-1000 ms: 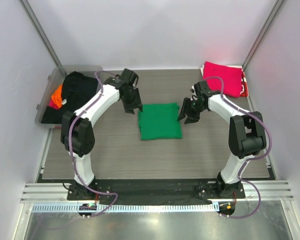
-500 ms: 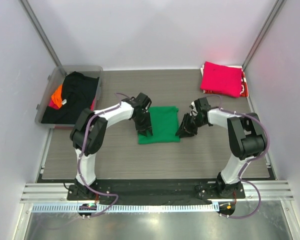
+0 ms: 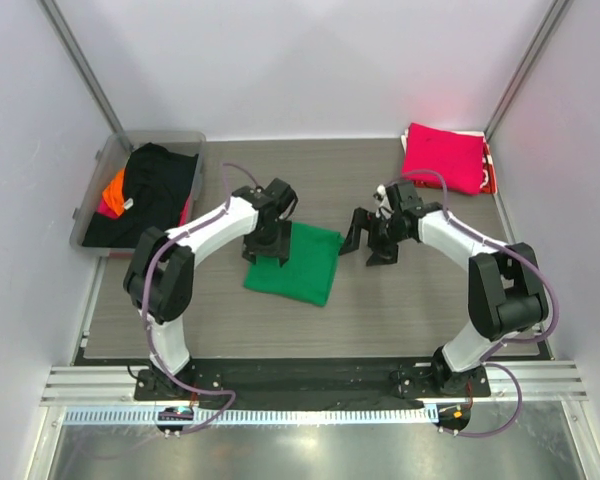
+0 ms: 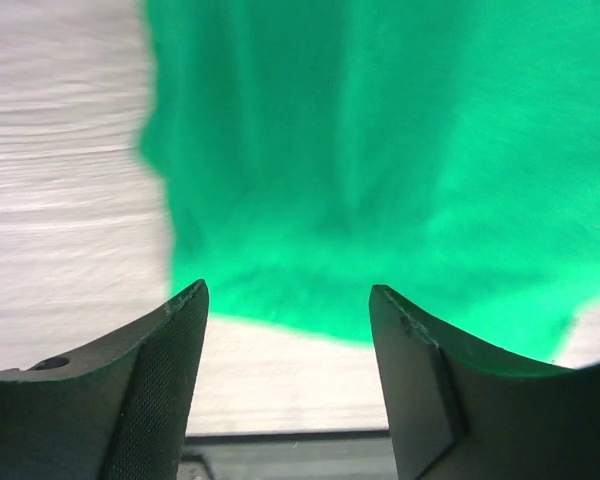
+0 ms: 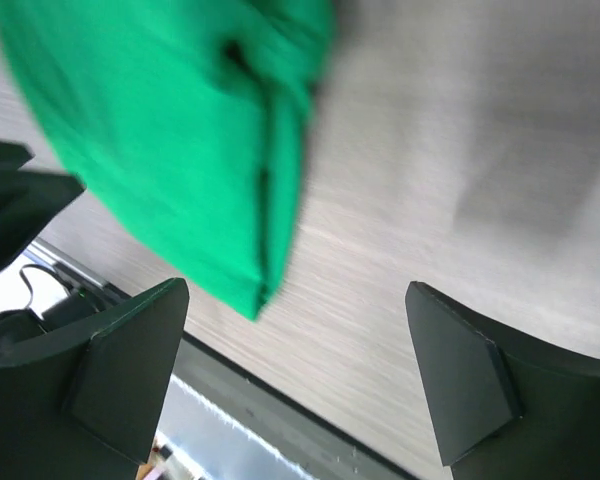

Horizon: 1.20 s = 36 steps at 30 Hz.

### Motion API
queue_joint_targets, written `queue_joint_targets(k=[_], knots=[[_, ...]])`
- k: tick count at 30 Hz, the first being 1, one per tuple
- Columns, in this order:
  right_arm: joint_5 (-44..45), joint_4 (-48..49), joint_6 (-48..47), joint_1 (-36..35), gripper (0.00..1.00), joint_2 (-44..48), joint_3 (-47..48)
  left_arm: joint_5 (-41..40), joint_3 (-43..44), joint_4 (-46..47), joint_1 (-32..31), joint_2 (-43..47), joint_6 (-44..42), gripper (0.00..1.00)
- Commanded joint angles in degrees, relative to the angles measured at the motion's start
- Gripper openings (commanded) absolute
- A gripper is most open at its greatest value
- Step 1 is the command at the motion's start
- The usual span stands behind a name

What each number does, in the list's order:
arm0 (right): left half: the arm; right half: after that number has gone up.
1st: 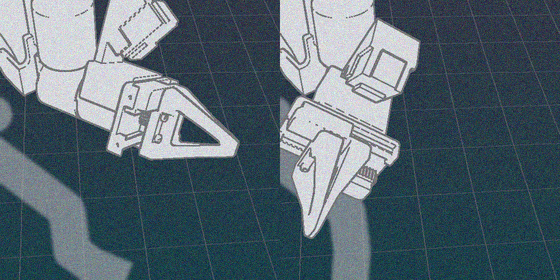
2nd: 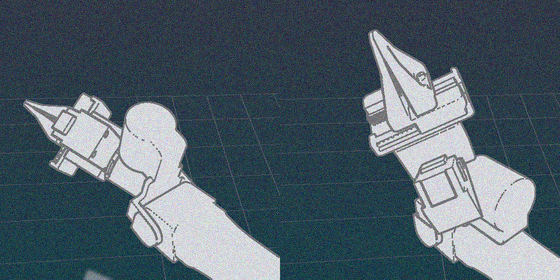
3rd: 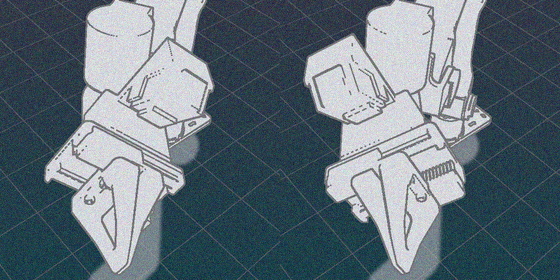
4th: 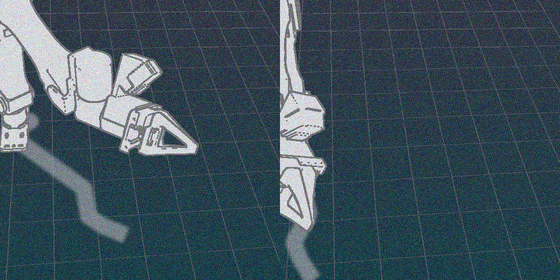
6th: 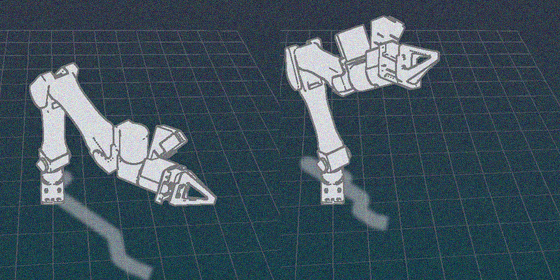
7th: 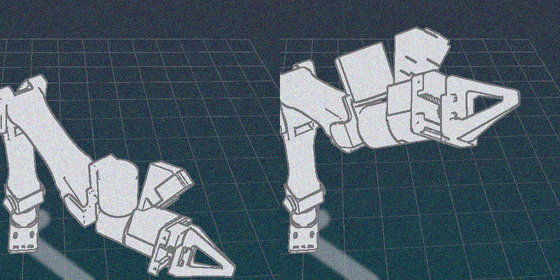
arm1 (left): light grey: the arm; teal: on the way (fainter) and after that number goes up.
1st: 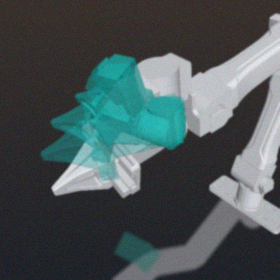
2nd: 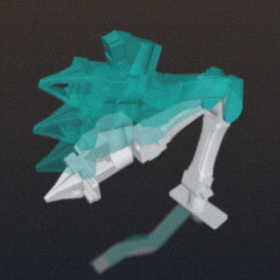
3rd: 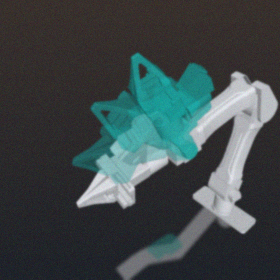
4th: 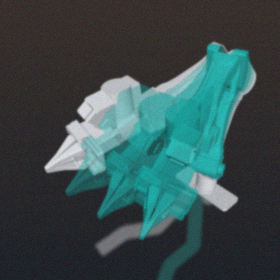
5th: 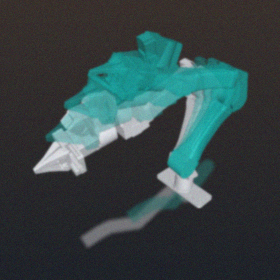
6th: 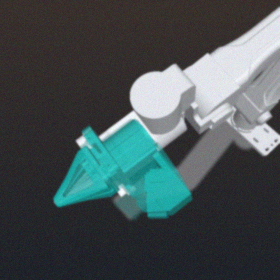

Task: Fold and stack the t-shirts

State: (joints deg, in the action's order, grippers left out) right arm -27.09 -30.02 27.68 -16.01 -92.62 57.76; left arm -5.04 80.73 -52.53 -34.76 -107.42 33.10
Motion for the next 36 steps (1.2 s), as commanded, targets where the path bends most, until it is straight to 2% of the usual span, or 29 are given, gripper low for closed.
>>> queue_joint_targets(k=[1,4,8,14,20,23,24,26,27,29,30,32,36], knots=[[-0.6,0.7,-2.5,0.1,0.97,-0.6,5.3,-4.8,6.5,-7.7,-0.1,7.6,-4.3,0.68],[-2.3,3.5,-2.5,0.1,0.97,-3.7,8.0,-5.2,8.7,-10.5,-0.1,11.1,-3.7,0.69],[-4.0,5.1,-2.8,0.1,0.93,-11.2,12.6,-7.1,6.3,-12.2,-0.1,18.6,-2.9,0.69],[-4.5,7.7,-3.9,0.1,0.81,-17.8,16.3,-9.8,-2.9,-13.3,0.0,28.5,-1.8,0.69],[-7.4,12.7,-2.7,0.2,0.66,-23.1,15.4,-11.1,-8.8,-14.9,0.1,35.5,0.0,0.7],[-8.6,15.0,-2.9,0.2,0.48,-24.8,14.2,-11.8,-10.2,-15.0,0.1,38.2,0.6,0.69],[-9.2,16.2,-3.1,0.3,0.29,-25.1,14.0,-12.2,-10.8,-14.6,0.1,38.9,0.7,0.7],[-10.4,17.0,-3.5,0.2,0.14,-24.9,13.1,-14.2,-13.0,-13.8,0.2,40.4,0.8,0.69],[-10.5,16.6,-3.9,0.2,0.01,-24.6,13.1,-15.2,-13.7,-13.7,0.2,41.1,1.0,0.68],[-10.0,15.4,-5.7,0.3,0.01,-22.4,13.6,-18.3,-16.3,-12.8,0.1,43.8,1.1,0.68],[-8.9,11.8,-6.8,0.5,0.01,-21.2,14.3,-19.2,-17.1,-12.6,0.2,44.7,1.2,0.68],[-3.7,7.3,-10.4,0.9,0.01,-18.3,17.3,-20.8,-18.3,-12.1,0.2,47.9,2.2,0.68],[3.3,-1.6,-15.1,2.6,0.01,-15.2,22.4,-20.4,-20.7,-8.5,0.2,51.9,2.6,0.72]])
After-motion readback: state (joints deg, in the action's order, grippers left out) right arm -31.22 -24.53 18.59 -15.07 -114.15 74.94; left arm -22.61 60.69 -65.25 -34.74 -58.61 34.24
